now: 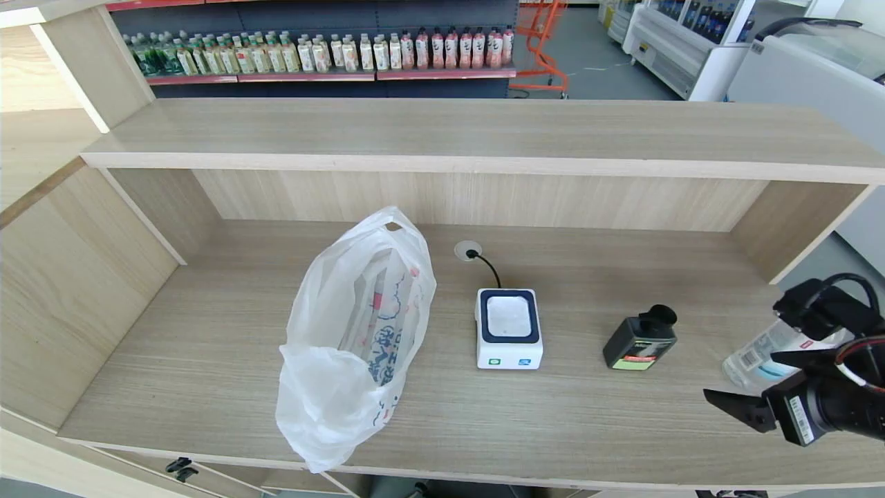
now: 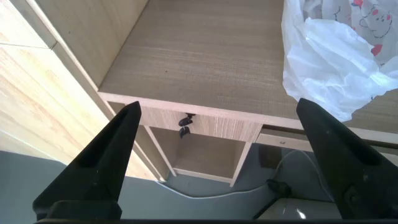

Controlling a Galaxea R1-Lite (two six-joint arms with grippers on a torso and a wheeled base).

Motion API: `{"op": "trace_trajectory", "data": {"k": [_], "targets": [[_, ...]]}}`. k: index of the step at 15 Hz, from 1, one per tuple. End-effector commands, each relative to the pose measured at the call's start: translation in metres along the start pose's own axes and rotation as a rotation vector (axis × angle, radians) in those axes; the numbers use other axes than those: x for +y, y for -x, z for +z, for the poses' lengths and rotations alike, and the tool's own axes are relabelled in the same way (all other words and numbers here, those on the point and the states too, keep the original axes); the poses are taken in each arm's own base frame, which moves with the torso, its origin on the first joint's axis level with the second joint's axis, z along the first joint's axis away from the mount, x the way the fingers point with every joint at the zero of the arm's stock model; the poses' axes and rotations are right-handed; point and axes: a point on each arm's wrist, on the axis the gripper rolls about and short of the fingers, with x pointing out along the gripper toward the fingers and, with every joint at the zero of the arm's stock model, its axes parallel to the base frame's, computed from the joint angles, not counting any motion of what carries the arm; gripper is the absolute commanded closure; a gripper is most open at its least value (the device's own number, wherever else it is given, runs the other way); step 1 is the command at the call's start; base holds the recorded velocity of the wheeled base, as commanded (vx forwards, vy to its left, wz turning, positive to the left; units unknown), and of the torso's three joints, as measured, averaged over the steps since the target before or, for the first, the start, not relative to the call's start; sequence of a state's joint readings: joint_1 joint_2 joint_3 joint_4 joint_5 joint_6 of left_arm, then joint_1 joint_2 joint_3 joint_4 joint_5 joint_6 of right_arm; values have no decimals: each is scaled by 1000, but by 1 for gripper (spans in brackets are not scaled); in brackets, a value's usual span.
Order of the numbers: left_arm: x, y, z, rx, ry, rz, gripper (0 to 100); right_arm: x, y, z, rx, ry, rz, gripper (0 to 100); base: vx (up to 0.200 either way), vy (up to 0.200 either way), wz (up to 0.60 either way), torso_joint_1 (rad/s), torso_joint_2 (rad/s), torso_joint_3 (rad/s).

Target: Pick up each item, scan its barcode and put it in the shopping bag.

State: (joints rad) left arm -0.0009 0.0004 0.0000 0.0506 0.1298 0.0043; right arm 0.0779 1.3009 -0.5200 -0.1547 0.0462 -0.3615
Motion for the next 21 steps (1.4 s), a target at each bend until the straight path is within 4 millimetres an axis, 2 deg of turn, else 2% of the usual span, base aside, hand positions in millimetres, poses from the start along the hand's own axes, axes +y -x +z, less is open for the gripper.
{"op": "trace_trajectory", "data": {"k": [1,5,10,11,13,16,20,21], "targets": [[0,0,0,1,-1,0,0,-4,-43,1,100,50,37,0,0,0,0,0,0,0],[0,0,0,0,0,1,0,-3,-73,17,61,109,69,0,0,0,0,0,0,0],[0,0,0,0,0,0,0,8,-106,19,14,169,123,0,0,0,0,0,0,0],[0,0,0,0,1,0,0,8,-106,19,12,169,123,0,0,0,0,0,0,0],[0,0,0,0,0,0,0,13,-124,22,-52,228,114,0,0,0,0,0,0,0],[0,0,0,0,0,0,0,24,-132,28,-95,272,131,0,0,0,0,0,0,0],[0,0,0,0,0,0,0,28,-136,30,-126,276,199,0,0,0,0,0,0,0],[0,0,0,0,0,0,0,28,-137,32,-133,279,203,100,0,0,0,0,0,0]]}}
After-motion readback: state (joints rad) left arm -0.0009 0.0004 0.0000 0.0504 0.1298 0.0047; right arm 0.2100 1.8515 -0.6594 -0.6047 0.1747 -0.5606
